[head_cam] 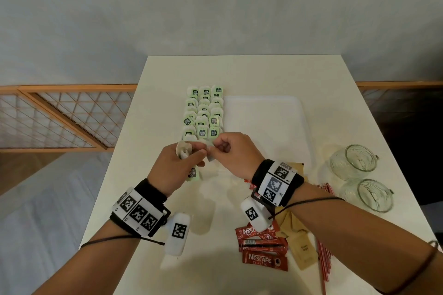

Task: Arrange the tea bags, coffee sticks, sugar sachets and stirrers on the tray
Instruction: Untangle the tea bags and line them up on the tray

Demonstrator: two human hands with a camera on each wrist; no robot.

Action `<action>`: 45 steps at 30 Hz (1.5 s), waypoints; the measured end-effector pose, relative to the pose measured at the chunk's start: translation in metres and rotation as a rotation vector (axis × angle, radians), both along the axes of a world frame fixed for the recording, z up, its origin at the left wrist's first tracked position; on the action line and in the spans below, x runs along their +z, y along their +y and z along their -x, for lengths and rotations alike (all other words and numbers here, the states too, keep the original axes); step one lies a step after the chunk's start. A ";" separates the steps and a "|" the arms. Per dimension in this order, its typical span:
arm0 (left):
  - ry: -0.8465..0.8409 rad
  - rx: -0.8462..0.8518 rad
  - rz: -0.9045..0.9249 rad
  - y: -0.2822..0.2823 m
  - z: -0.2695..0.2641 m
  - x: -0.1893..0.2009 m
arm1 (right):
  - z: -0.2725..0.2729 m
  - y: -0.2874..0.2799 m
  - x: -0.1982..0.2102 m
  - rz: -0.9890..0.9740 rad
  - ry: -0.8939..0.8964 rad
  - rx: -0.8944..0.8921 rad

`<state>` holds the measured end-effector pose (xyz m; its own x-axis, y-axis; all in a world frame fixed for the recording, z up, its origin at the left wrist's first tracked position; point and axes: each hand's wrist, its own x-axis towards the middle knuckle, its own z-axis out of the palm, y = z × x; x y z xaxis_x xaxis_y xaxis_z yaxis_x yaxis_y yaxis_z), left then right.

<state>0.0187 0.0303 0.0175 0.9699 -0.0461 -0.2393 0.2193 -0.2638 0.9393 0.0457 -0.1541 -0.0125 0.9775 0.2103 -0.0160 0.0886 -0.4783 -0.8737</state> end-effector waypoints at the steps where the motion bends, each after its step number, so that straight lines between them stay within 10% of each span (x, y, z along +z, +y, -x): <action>1: -0.014 -0.003 -0.003 -0.002 -0.001 0.002 | 0.002 0.002 0.002 -0.015 -0.006 0.000; 27: -0.058 -0.047 0.040 0.005 -0.005 0.003 | 0.008 -0.002 0.001 -0.130 0.238 0.140; 45: 0.277 0.090 0.215 0.039 0.001 -0.023 | -0.043 0.022 -0.018 0.285 0.209 0.091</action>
<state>0.0181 0.0691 -0.0060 0.8721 -0.0409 -0.4877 0.4866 -0.0344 0.8730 0.0888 -0.1319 -0.0300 0.9245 0.2543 -0.2839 -0.0247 -0.7033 -0.7105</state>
